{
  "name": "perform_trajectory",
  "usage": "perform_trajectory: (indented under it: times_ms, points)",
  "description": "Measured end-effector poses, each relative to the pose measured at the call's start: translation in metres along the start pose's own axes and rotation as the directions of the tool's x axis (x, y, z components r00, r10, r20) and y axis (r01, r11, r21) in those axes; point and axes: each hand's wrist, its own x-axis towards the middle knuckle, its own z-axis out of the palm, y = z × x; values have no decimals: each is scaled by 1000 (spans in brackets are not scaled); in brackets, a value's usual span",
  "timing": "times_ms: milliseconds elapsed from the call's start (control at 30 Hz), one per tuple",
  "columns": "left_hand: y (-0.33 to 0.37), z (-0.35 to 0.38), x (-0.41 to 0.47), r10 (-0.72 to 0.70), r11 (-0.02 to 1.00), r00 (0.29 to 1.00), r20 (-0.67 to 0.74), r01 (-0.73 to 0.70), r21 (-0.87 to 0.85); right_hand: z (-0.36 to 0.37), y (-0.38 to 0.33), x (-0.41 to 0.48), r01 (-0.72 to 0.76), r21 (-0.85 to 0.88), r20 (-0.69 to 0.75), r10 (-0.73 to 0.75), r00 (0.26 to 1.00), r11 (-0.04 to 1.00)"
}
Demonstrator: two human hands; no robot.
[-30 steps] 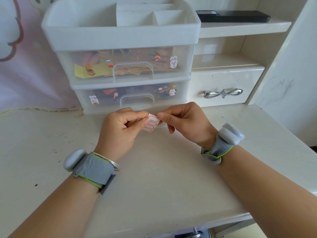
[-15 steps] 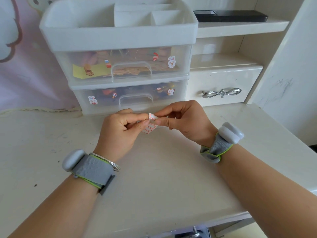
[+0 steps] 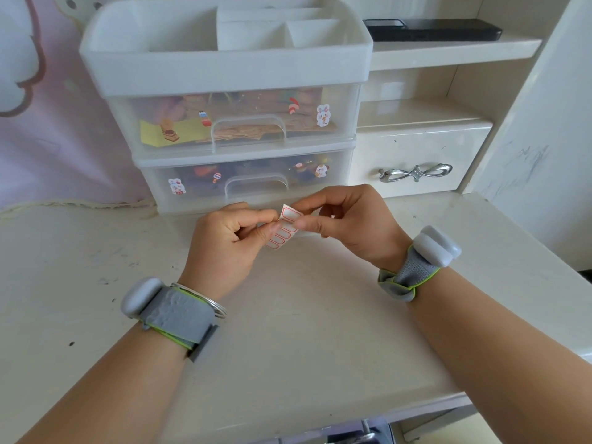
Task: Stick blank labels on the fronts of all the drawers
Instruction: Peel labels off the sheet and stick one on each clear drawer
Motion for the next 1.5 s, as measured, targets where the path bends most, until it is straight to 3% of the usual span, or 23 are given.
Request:
perform_trajectory:
  times_ms: [267, 467, 667, 767, 867, 933, 1067, 1233, 1367, 1500]
  points:
    - [1, 1, 0, -28, 999, 1000, 11, 28, -30, 2, 2, 1, 12, -81, 11, -11, 1000, 997]
    - [2, 2, -1, -89, 993, 995, 49, 93, -75, 3, -1, 0, -5, -108, -61, -2, 998, 994]
    - [0, -1, -3, -328, 899, 902, 281, 390, -201, 1, -2, 1, -39, -75, -198, 23, 980, 996]
    - [-1, 3, -5, -365, 913, 848, 383, 407, -30, -2, -4, 2, -30, 72, -211, 45, 976, 997]
    - [-3, 5, -8, -298, 949, 901, 314, 242, 204, -2, -8, 0, -25, 142, -185, 52, 981, 990]
    - [-4, 3, -8, -277, 944, 916, 291, 202, 262, -2, -10, -1, -39, 170, -171, 68, 983, 985]
    - [-3, 1, -8, -265, 950, 938, 222, 214, 228, -1, -9, -1, -50, 188, -137, 77, 988, 981]
    - [-1, -1, -5, -243, 961, 970, -27, 244, 131, 1, -11, -3, -3, 183, -154, 32, 988, 983]
    - [3, -5, -5, -124, 984, 979, -164, 142, 108, 4, -14, -2, -1, 212, -219, 49, 974, 977]
    - [16, -12, 3, 88, 986, 942, -323, -36, 163, 9, -33, 4, 81, 248, -295, -5, 956, 965]
